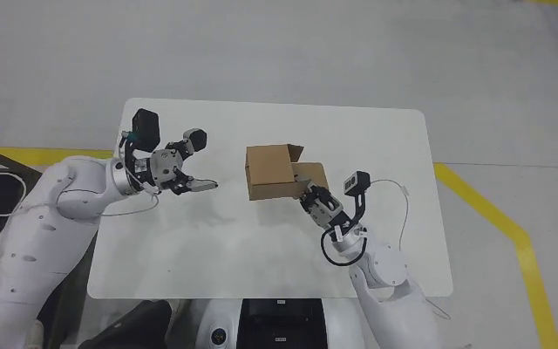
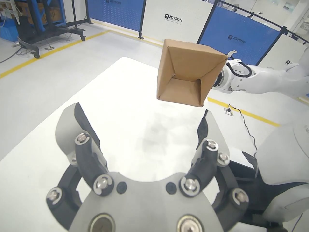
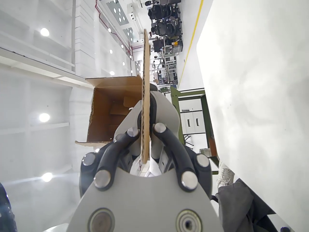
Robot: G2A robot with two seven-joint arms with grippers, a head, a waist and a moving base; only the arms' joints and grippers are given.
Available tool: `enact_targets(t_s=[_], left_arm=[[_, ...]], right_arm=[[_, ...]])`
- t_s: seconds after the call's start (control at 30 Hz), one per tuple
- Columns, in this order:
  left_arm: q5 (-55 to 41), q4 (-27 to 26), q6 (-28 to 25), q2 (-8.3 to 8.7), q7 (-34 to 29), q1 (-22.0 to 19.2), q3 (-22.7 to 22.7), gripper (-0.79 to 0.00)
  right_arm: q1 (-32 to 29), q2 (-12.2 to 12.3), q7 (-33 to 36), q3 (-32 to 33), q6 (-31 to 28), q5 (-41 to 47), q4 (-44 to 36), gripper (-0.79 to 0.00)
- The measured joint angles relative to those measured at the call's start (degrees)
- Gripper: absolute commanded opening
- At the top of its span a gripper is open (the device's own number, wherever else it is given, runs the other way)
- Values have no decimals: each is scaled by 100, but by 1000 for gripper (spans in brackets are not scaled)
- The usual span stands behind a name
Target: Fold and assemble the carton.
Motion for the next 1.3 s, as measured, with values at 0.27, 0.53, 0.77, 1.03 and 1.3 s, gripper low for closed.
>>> enact_targets(t_s=[0.27, 0.53, 0.77, 1.03, 1.3], left_arm=[[1434, 4, 0, 39, 1381, 36, 258, 0], [1402, 3, 0, 39, 1333, 36, 256, 0], [1443, -171, 189, 2, 1217, 134, 329, 0], [1533, -287, 149, -62, 1042, 220, 485, 0], [1444, -270, 85, -120, 1020, 246, 535, 0]], right_arm=[[116, -3, -12, -121, 0, 107, 40, -785], [115, -3, -12, -120, 3, 106, 40, -785], [193, -5, -214, -281, -195, -154, 120, -785], [322, -12, -343, -494, -691, -486, 369, -785], [346, -8, -468, -596, -996, -617, 488, -785]])
